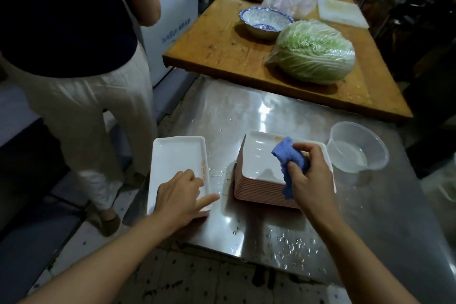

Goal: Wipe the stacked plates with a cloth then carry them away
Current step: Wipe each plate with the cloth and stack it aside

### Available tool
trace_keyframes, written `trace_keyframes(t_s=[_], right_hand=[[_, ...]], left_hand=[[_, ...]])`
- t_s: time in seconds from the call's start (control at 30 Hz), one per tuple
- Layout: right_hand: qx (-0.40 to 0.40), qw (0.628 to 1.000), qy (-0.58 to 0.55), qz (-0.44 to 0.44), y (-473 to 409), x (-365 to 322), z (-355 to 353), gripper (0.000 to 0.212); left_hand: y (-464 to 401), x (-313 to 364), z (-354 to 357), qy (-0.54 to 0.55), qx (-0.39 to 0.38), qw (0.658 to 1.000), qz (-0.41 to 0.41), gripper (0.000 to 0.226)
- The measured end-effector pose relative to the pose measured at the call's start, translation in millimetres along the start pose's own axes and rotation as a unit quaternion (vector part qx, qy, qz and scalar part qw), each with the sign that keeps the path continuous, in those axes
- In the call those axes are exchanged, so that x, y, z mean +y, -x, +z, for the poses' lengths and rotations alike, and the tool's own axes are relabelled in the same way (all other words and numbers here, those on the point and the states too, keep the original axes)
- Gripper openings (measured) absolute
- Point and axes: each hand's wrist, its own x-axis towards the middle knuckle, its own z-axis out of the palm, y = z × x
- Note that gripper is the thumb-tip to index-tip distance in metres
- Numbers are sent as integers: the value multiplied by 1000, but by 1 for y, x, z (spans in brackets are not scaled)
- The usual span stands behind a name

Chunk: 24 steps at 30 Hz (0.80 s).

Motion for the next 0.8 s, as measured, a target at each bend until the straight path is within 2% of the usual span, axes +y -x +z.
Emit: trace_keyframes(t_s=[0.1, 0.2, 0.33, 0.47, 0.53, 0.6, 0.67, 0.8], right_hand=[[-30, 999, 15, 1, -14, -1, 11, 25], [-47, 998, 44, -10, -32, -1, 27, 27], [-100, 989, 101, -52, -49, 7, 45, 37], [-82, 980, 156, -89, -58, 18, 60, 33], [-154, 970, 160, -95, -62, 23, 69, 34], [-219, 947, 205, -117, -64, 28, 75, 43], [-212, 936, 246, -135, -65, 33, 70, 47], [-125, 935, 308, -126, -64, 55, 38, 43]], left_hand=[[-32, 41, -14, 198, 36, 976, -81, 45], [-62, 73, -24, 328, -30, 935, -130, 54], [-83, 86, -23, 338, -100, 927, -128, 60], [-88, 83, -18, 325, -101, 932, -121, 56], [-88, 83, -16, 315, -100, 936, -119, 60], [-88, 84, -15, 312, -101, 937, -120, 60], [-90, 85, -14, 319, -104, 934, -125, 58], [-89, 85, -11, 329, -110, 928, -136, 58]])
